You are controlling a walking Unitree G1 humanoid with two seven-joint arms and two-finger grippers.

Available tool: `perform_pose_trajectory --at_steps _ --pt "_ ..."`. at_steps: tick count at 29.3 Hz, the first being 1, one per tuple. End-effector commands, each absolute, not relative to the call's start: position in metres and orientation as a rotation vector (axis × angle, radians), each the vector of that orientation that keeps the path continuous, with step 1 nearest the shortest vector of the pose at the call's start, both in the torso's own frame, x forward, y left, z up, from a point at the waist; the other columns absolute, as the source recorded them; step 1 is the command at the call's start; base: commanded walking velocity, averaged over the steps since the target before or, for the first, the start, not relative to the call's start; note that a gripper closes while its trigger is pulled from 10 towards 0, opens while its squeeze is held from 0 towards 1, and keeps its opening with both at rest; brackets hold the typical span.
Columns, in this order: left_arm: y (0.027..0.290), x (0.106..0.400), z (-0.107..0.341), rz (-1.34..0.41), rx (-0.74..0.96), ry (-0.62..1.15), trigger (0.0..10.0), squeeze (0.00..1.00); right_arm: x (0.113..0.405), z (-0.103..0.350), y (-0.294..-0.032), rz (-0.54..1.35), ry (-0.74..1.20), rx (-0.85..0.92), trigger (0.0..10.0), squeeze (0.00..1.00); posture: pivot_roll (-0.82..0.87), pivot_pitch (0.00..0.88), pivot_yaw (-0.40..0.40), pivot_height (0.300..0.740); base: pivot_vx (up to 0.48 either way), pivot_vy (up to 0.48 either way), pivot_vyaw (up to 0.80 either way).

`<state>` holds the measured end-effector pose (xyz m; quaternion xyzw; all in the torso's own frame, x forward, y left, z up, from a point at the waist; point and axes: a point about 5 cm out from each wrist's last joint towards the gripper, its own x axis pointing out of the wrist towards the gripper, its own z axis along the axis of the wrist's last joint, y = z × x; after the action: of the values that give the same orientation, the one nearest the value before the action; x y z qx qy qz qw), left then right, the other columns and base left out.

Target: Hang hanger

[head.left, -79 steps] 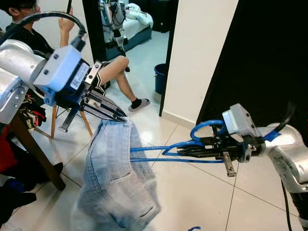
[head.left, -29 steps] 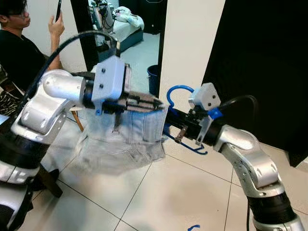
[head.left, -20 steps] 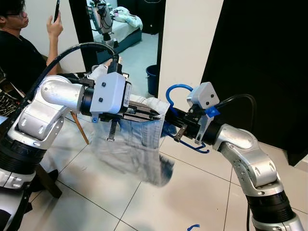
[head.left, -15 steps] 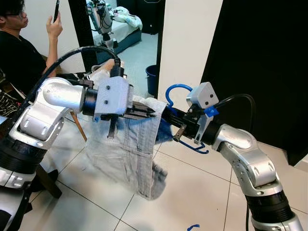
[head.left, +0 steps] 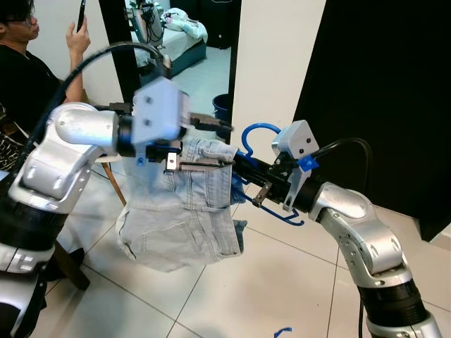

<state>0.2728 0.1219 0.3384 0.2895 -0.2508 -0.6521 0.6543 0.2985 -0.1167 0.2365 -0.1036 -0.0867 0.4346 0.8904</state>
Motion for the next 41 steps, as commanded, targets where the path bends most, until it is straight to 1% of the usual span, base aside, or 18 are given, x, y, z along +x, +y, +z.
perform_pose_trajectory --at_steps 1,6,7,9,10,11,12,13,14,16,19,20,23,27,37,38,39,41 --pt "0.128 0.270 0.339 -1.506 0.651 -0.541 10.0 1.00 0.297 0.240 -0.118 0.910 -0.224 -0.206 10.0 0.00 0.06 0.000 0.006 0.740 0.000 0.000 0.00" --pt "0.148 0.270 0.344 -1.527 0.668 -0.419 10.0 1.00 0.296 0.236 -0.132 0.909 -0.222 -0.266 10.0 0.00 0.06 0.002 0.014 0.740 0.000 0.000 0.00" --pt "0.159 0.275 0.345 -1.484 0.718 -0.356 10.0 0.36 0.292 0.238 -0.135 0.931 -0.232 -0.287 10.0 0.00 0.06 0.003 0.016 0.740 0.000 0.000 0.00" --pt "0.159 0.275 0.345 -1.484 0.718 -0.356 10.0 0.36 0.292 0.238 -0.135 0.931 -0.232 -0.287 10.0 0.00 0.06 0.003 0.016 0.740 0.000 0.000 0.00" --pt "0.170 0.282 0.347 -1.425 0.784 -0.297 10.0 0.00 0.289 0.239 -0.137 0.955 -0.242 -0.304 10.0 0.00 0.06 0.003 0.018 0.740 0.000 0.000 0.00" --pt "0.170 0.282 0.347 -1.425 0.784 -0.297 10.0 0.00 0.289 0.239 -0.137 0.955 -0.242 -0.304 10.0 0.00 0.06 0.003 0.018 0.740 0.000 0.000 0.00" --pt "0.186 0.289 0.349 -1.348 0.861 -0.212 10.0 0.00 0.284 0.240 -0.138 0.993 -0.251 -0.325 10.0 0.00 0.07 0.003 0.019 0.740 0.000 0.000 0.00" --pt "0.186 0.289 0.349 -1.348 0.861 -0.212 10.0 0.00 0.284 0.240 -0.138 0.993 -0.251 -0.325 10.0 0.00 0.07 0.003 0.019 0.740 0.000 0.000 0.00" --pt "0.200 0.294 0.350 -1.291 0.918 -0.129 10.0 0.00 0.280 0.240 -0.138 1.026 -0.256 -0.341 10.0 0.00 0.07 0.003 0.019 0.740 0.000 0.000 0.00" --pt "0.210 0.297 0.349 -1.271 0.939 -0.056 10.0 0.00 0.277 0.240 -0.137 1.047 -0.259 -0.354 10.0 0.00 0.07 0.002 0.023 0.740 0.000 0.000 0.00" --pt "0.210 0.297 0.349 -1.271 0.939 -0.056 10.0 0.00 0.277 0.240 -0.137 1.047 -0.259 -0.354 10.0 0.00 0.07 0.002 0.023 0.740 0.000 0.000 0.00" --pt "0.214 0.299 0.347 -1.266 0.945 -0.003 10.0 0.00 0.276 0.240 -0.136 1.062 -0.264 -0.366 10.0 0.00 0.08 0.002 0.024 0.740 0.000 0.000 0.00" --pt "0.210 0.303 0.334 -1.294 0.927 0.068 10.0 0.00 0.273 0.242 -0.130 1.090 -0.285 -0.373 10.0 0.00 0.08 0.003 0.025 0.740 0.000 0.000 0.00" --pt "0.192 0.306 0.319 -1.359 0.862 0.064 10.0 0.00 0.270 0.243 -0.122 1.130 -0.308 -0.372 10.0 0.00 0.07 0.003 0.025 0.740 0.000 0.000 0.00" --pt "0.173 0.309 0.300 -1.465 0.841 0.080 10.0 0.00 0.266 0.242 -0.117 1.156 -0.313 -0.374 10.0 0.00 0.06 0.006 0.032 0.740 0.000 0.000 0.00" --pt "0.171 0.308 0.296 -1.487 0.839 0.095 3.3 0.00 0.266 0.242 -0.116 1.158 -0.316 -0.371 10.0 0.00 0.07 0.006 0.031 0.740 0.000 0.000 0.00" --pt "0.170 0.307 0.292 -1.498 0.841 0.110 0.0 0.00 0.266 0.242 -0.115 1.160 -0.318 -0.368 10.0 0.00 0.07 0.006 0.031 0.740 0.000 0.000 0.00" --pt "0.170 0.307 0.288 -1.498 0.857 0.130 0.0 0.00 0.266 0.242 -0.113 1.164 -0.321 -0.365 10.0 0.00 0.06 0.007 0.033 0.740 0.000 0.000 0.00"
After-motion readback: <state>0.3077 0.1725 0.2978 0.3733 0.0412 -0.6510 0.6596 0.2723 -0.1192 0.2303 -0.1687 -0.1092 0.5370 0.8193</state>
